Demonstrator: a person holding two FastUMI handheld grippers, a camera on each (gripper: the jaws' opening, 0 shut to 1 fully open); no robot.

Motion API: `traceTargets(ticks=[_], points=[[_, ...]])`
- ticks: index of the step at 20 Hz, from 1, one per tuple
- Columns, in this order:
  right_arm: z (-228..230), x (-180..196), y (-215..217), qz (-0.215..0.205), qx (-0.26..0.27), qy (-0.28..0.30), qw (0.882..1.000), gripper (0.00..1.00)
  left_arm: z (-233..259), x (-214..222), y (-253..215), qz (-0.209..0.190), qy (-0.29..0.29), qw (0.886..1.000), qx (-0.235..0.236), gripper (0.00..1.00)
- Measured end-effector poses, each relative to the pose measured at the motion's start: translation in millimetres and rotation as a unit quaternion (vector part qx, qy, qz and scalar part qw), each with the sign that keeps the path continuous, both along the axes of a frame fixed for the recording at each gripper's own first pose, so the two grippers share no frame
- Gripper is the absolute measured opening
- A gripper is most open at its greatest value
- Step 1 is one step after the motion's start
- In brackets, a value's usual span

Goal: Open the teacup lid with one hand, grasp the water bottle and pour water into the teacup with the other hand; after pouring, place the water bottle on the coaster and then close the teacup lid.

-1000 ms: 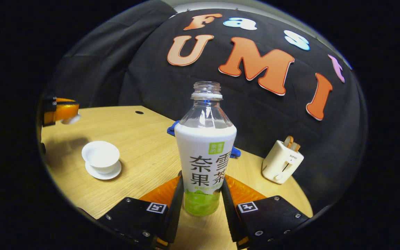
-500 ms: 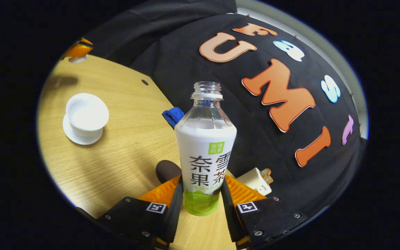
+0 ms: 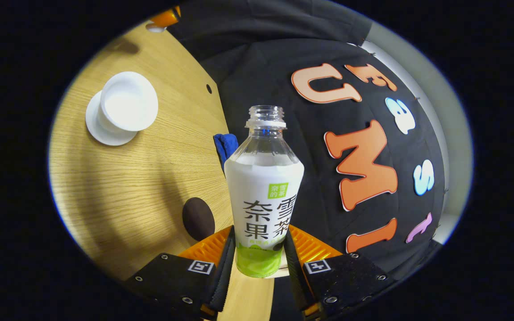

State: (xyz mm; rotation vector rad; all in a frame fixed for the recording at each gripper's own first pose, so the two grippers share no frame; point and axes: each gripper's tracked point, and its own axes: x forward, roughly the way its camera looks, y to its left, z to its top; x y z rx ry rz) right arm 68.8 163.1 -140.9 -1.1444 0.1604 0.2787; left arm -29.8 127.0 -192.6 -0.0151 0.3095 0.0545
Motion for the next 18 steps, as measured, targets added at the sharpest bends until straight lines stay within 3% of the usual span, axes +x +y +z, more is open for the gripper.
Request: traceTargets(ticks=[4, 6, 10, 11, 16, 17, 18], points=[[8.1, 0.1, 3.8, 0.021, -0.060, -0.044, 0.997, 0.59, 1.4, 0.0, 8.8, 0.004, 0.001, 1.000, 0.010, 0.27], [14.1, -0.9, 8.8, 0.033, -0.090, -0.070, 0.993, 0.59, -0.4, 0.0, 12.2, 0.008, 0.003, 1.000, 0.014, 0.30], [27.2, 11.7, 23.3, 0.058, -0.122, -0.093, 0.986, 0.63, -2.1, -3.1, 13.2, 0.007, 0.006, 1.000, 0.012, 0.34], [30.5, 12.9, 24.0, 0.062, -0.129, -0.100, 0.985, 0.59, -1.9, -4.4, 14.8, 0.008, 0.006, 1.000, 0.012, 0.30], [34.7, 11.8, 24.9, 0.073, -0.158, -0.123, 0.977, 0.59, -3.2, -7.8, 17.4, 0.008, 0.008, 1.000, 0.014, 0.27], [34.4, 10.9, 25.8, 0.076, -0.164, -0.126, 0.976, 0.59, -4.3, -8.0, 17.0, 0.008, 0.008, 1.000, 0.014, 0.30], [34.7, 10.9, 26.8, 0.080, -0.169, -0.129, 0.974, 0.59, -4.3, -8.8, 16.9, 0.008, 0.009, 1.000, 0.014, 0.27]])
